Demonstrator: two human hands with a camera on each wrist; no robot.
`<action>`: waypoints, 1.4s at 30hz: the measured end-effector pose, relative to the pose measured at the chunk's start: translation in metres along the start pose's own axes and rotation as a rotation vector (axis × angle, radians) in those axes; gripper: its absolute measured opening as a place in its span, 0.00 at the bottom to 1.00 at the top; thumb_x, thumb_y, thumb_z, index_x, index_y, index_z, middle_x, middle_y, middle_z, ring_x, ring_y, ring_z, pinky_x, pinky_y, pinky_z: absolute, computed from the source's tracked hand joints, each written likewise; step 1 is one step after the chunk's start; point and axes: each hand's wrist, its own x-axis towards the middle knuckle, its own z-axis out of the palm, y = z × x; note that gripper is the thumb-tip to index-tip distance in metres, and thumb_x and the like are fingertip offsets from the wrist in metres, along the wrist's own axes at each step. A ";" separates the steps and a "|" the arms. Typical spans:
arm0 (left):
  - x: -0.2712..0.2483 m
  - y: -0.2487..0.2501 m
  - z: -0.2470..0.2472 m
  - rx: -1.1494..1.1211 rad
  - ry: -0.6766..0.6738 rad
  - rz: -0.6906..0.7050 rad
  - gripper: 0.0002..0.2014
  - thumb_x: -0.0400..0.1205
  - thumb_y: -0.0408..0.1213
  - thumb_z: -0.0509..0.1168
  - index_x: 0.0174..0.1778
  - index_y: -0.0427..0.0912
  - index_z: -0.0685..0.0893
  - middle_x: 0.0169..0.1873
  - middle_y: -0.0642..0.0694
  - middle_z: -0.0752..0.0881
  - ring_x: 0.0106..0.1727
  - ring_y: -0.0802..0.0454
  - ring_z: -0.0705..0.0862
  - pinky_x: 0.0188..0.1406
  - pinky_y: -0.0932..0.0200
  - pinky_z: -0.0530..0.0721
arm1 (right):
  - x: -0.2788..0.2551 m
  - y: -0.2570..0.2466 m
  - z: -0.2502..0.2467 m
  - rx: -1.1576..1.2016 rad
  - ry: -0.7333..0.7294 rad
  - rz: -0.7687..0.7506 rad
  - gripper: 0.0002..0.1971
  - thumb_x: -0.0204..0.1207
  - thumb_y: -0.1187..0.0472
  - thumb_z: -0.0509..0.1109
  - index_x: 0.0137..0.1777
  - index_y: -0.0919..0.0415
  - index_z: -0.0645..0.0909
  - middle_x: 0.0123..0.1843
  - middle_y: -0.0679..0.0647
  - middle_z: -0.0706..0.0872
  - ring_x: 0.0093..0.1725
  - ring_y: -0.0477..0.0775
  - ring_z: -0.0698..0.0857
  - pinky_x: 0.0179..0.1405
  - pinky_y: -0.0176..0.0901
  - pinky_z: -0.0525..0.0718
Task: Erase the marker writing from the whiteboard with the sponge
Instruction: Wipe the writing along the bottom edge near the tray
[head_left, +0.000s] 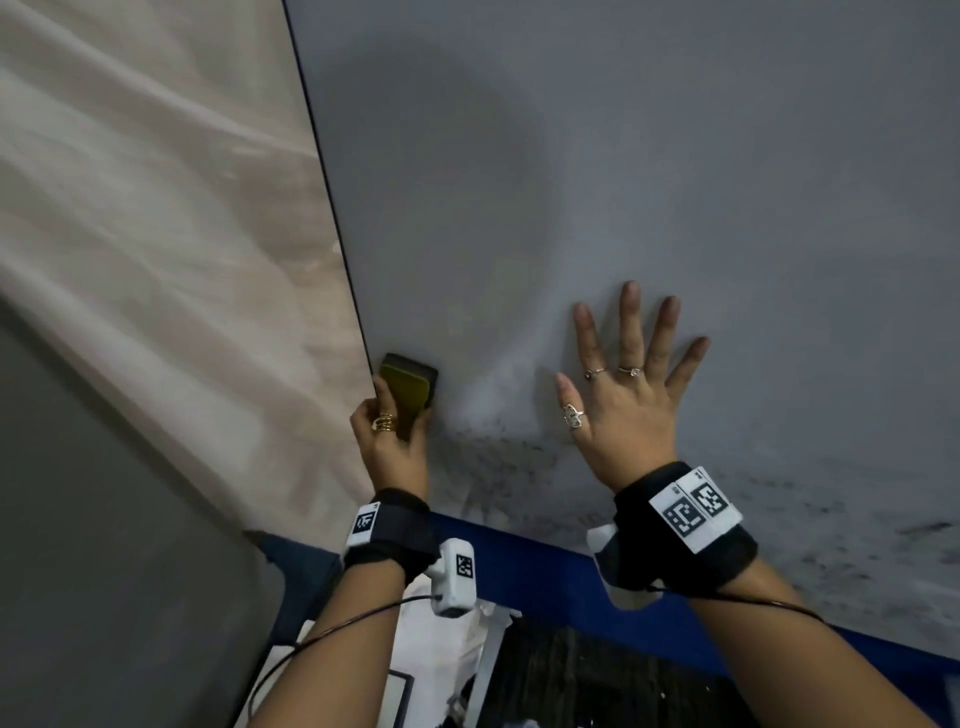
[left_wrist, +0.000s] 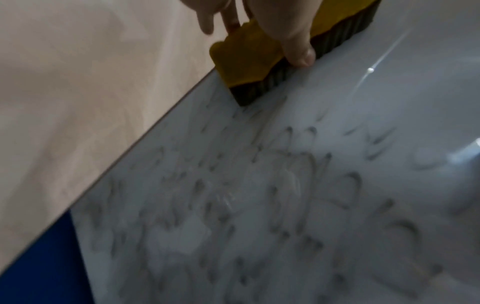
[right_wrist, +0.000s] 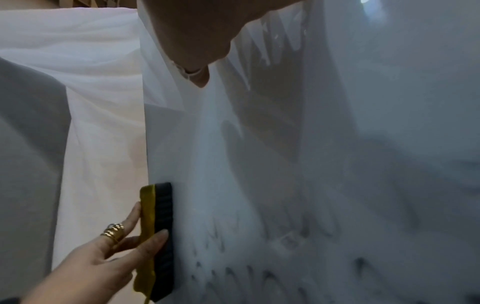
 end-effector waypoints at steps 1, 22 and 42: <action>0.000 -0.001 -0.002 -0.010 -0.014 -0.023 0.41 0.76 0.29 0.73 0.81 0.50 0.57 0.64 0.47 0.67 0.64 0.57 0.70 0.66 0.77 0.63 | -0.001 0.002 -0.001 0.000 -0.005 -0.010 0.29 0.82 0.42 0.52 0.81 0.49 0.56 0.82 0.46 0.28 0.80 0.58 0.29 0.74 0.70 0.33; -0.066 0.062 0.034 -0.350 -0.199 -0.777 0.09 0.82 0.45 0.65 0.47 0.43 0.83 0.47 0.43 0.86 0.53 0.45 0.84 0.63 0.51 0.80 | -0.005 -0.001 -0.009 0.028 -0.124 0.021 0.31 0.81 0.42 0.50 0.82 0.45 0.49 0.80 0.43 0.25 0.79 0.54 0.24 0.73 0.62 0.25; -0.084 0.057 0.077 -0.403 -0.073 -0.964 0.14 0.74 0.52 0.72 0.42 0.44 0.83 0.50 0.36 0.87 0.52 0.38 0.86 0.58 0.39 0.84 | -0.007 0.045 -0.019 -0.003 -0.097 -0.272 0.27 0.79 0.50 0.55 0.79 0.46 0.61 0.83 0.46 0.33 0.82 0.52 0.33 0.77 0.57 0.34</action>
